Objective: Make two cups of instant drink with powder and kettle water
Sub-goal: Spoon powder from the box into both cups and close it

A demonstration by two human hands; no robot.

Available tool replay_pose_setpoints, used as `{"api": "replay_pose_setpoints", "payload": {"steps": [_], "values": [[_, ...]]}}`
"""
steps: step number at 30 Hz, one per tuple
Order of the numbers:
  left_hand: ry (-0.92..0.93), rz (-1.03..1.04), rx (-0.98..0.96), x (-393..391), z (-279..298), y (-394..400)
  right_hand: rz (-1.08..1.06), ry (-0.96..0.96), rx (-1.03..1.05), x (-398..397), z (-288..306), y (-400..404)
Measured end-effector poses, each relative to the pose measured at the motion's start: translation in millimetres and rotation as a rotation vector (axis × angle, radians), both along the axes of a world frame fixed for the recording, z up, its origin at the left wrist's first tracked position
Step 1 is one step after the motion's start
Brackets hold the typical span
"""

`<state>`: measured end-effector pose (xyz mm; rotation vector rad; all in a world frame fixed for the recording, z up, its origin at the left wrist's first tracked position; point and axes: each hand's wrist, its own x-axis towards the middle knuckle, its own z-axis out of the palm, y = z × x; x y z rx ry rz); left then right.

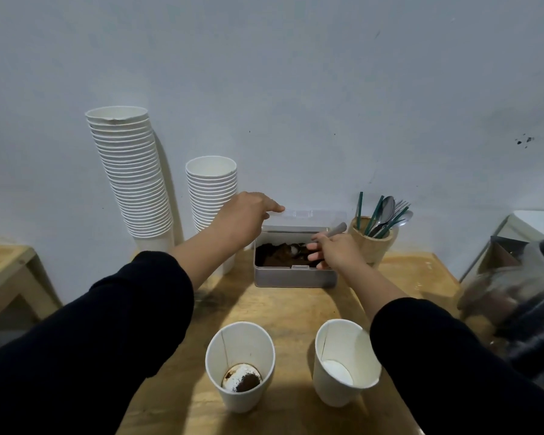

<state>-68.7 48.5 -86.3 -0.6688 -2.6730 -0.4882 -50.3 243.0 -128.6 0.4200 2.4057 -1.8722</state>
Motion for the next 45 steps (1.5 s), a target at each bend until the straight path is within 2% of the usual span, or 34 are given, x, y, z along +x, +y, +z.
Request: {"api": "replay_pose_setpoints", "payload": {"steps": [5, 19, 28, 33, 45], "values": [[-0.016, 0.002, -0.004, 2, 3, 1, 0.037, -0.037, -0.051, 0, 3, -3], [-0.013, 0.022, -0.02, 6, 3, 2, -0.069, -0.166, -0.164, -5, 9, 1], [-0.015, 0.021, 0.002, 10, -1, 2, -0.18, -0.091, -0.365, 17, 14, 14], [-0.016, 0.026, -0.005, 16, -3, 2, -0.228, -0.045, -0.399, 27, 13, 24], [-0.002, 0.022, -0.003, 36, -11, 5, -0.098, 0.075, -0.428, 63, 26, 47]]}}
